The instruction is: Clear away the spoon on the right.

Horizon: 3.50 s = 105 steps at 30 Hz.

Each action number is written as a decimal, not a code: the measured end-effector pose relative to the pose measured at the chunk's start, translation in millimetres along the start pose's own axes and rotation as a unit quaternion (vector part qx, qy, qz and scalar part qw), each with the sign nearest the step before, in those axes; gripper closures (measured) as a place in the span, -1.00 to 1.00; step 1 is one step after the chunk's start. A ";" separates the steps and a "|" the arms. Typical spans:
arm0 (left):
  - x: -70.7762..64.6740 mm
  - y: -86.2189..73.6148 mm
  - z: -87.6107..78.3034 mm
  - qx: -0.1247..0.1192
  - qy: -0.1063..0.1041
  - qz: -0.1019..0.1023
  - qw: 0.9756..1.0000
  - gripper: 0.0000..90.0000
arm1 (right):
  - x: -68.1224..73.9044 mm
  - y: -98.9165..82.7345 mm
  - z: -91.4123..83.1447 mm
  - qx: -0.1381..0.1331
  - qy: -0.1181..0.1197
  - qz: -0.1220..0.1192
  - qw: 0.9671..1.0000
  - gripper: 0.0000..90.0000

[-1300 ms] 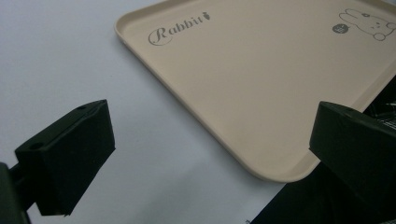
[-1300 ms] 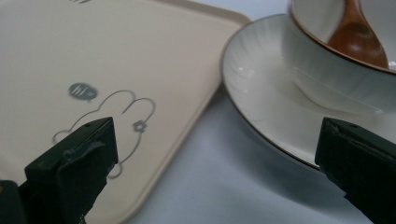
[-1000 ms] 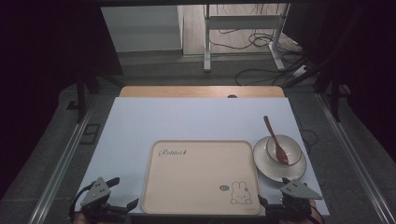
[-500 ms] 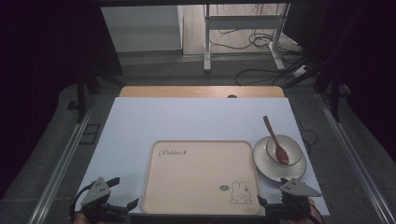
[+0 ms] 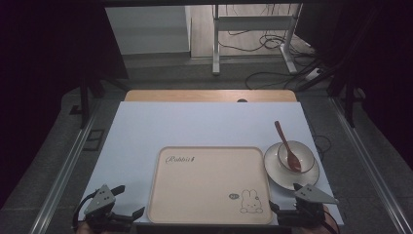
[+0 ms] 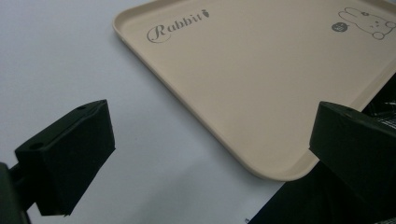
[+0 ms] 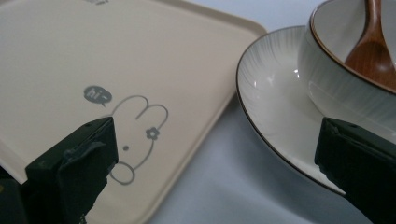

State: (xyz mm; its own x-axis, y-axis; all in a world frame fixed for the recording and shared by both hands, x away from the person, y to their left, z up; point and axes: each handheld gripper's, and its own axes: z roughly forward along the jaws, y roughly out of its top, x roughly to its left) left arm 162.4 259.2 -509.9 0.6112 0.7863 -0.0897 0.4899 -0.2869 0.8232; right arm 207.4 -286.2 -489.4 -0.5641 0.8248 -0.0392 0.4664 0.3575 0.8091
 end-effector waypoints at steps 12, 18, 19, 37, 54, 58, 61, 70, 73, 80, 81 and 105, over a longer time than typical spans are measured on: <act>0.3 0.0 0.0 0.000 0.000 -0.001 1.000 -1.00 | -0.7 10.8 3.6 -0.001 0.015 0.002 1.000 -0.99; 0.1 -0.1 -0.2 0.000 0.001 -0.002 1.000 -1.00 | -3.9 17.6 3.5 -0.001 0.027 0.002 1.000 -0.98; 0.1 -0.1 -0.2 0.000 0.001 -0.002 1.000 -1.00 | -3.9 17.6 3.5 -0.001 0.027 0.002 1.000 -0.98; 0.0 -0.2 -0.5 -0.001 0.003 -0.002 1.000 -1.00 | -14.5 44.6 5.8 -0.017 0.036 -0.002 0.999 -0.98; 0.0 -0.1 -0.6 -0.001 0.004 -0.001 1.000 -1.00 | -29.8 62.6 10.4 -0.023 0.030 0.002 0.999 -1.00; 0.0 -0.1 -0.6 -0.001 0.004 -0.001 1.000 -1.00 | -34.0 67.1 13.1 -0.023 0.026 0.000 0.999 -1.00; -0.1 0.0 -0.4 0.000 0.005 -0.001 1.000 -1.00 | -36.4 69.3 15.2 -0.021 0.024 -0.002 0.999 -1.00; -0.3 0.1 -0.2 0.001 0.005 -0.001 1.000 -1.00 | -45.7 79.1 26.2 -0.007 0.017 0.004 1.000 -1.00; -0.3 0.1 -0.1 0.001 0.005 -0.001 1.000 -1.00 | -47.8 81.3 28.2 -0.004 0.013 0.004 1.000 -1.00; -0.4 0.1 0.0 0.000 0.005 0.000 1.000 -1.00 | -56.4 91.0 35.2 0.008 -0.010 0.004 1.000 -1.00; -0.4 0.1 0.0 0.001 0.005 0.000 1.000 -1.00 | -59.4 94.7 37.9 0.009 -0.018 0.006 1.000 -1.00; -0.1 0.1 0.1 0.000 0.004 0.000 1.000 -1.00 | -99.2 127.0 73.2 0.052 -0.040 0.040 0.997 -0.69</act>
State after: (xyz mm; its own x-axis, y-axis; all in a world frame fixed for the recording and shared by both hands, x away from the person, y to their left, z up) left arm 162.5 259.0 -509.8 0.6062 0.7907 -0.0856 0.4902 -0.2867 0.8231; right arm 372.5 -290.5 -425.7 -0.4679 0.8833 -0.0282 0.5775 0.3298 0.7468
